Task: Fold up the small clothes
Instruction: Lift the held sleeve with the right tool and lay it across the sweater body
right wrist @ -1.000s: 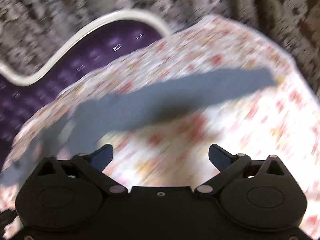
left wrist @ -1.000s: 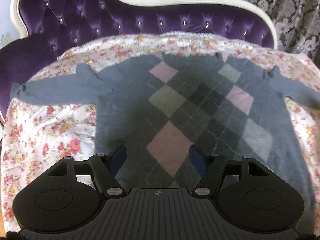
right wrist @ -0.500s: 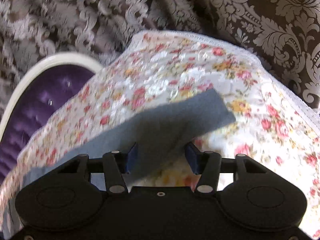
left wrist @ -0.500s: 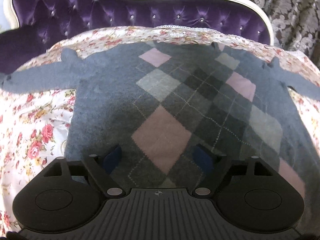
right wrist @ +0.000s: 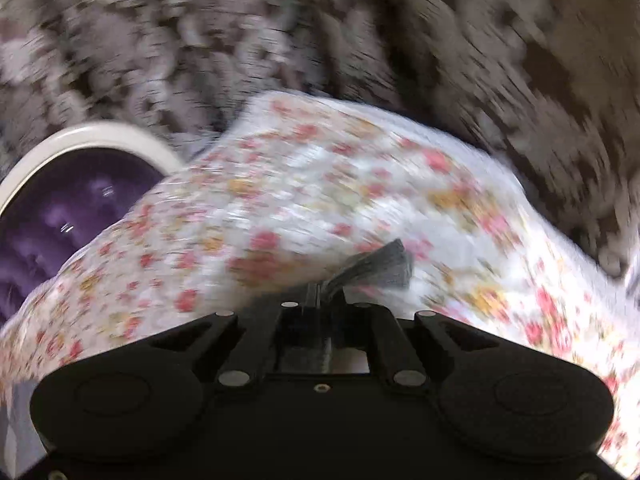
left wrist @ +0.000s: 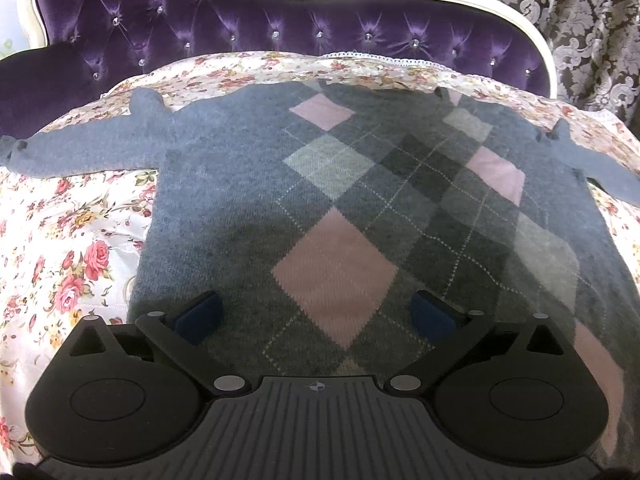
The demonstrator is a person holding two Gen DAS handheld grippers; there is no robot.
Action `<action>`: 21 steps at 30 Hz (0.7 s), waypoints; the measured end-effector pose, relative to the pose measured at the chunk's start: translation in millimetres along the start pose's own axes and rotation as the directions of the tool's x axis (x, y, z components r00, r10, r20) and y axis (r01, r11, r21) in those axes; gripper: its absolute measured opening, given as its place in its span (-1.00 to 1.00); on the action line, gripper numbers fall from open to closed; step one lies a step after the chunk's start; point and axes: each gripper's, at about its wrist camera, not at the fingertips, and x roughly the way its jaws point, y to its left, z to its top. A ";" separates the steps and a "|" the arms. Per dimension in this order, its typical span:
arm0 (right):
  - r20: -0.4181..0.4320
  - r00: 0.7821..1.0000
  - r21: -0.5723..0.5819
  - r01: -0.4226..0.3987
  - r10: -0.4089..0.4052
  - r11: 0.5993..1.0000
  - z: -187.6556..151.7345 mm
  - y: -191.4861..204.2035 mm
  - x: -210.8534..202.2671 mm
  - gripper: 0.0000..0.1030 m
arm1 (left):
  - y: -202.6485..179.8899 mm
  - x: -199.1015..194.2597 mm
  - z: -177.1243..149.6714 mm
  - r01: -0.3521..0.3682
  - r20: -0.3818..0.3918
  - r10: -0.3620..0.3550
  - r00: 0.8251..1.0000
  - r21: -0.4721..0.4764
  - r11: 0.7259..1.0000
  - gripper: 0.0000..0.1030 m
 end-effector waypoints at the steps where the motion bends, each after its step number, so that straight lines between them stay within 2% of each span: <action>1: 0.001 1.000 -0.029 -0.018 0.018 0.999 4.5 13.6 -7.3 -0.77 | 0.2 0.1 -0.3 0.002 0.003 -0.002 1.000 0.001 1.000 1.00; 5: 0.023 0.987 -0.145 -0.156 0.161 0.977 24.9 88.6 -49.4 -0.77 | 0.4 -0.5 -1.5 0.004 0.014 -0.004 1.000 0.001 1.000 1.00; 8: 0.020 0.957 -0.235 -0.276 0.289 0.932 28.9 159.2 -82.6 -0.77 | 0.9 -1.0 -2.0 0.007 0.019 -0.007 1.000 -0.001 1.000 1.00; 11: -0.017 0.904 -0.323 -0.410 0.428 0.853 14.5 235.9 -111.9 -0.77 | 1.2 -2.4 -2.6 0.009 0.023 -0.009 1.000 -0.005 1.000 1.00; 15: -0.124 0.816 -0.410 -0.561 0.565 0.720 -30.4 336.7 -134.7 -0.77 | 2.4 -3.4 -2.5 0.015 0.022 -0.015 1.000 -0.011 1.000 1.00; 19: -0.265 0.729 -0.417 -0.677 0.631 0.607 -94.6 420.1 -133.5 -0.77 | 3.7 -5.0 -1.4 0.025 0.015 -0.025 1.000 -0.012 1.000 0.99; 21: -0.325 0.700 -0.414 -0.710 0.636 0.570 -126.4 450.5 -127.6 -0.77 | 5.1 -6.0 -1.4 0.035 0.009 -0.035 0.999 -0.012 0.999 0.99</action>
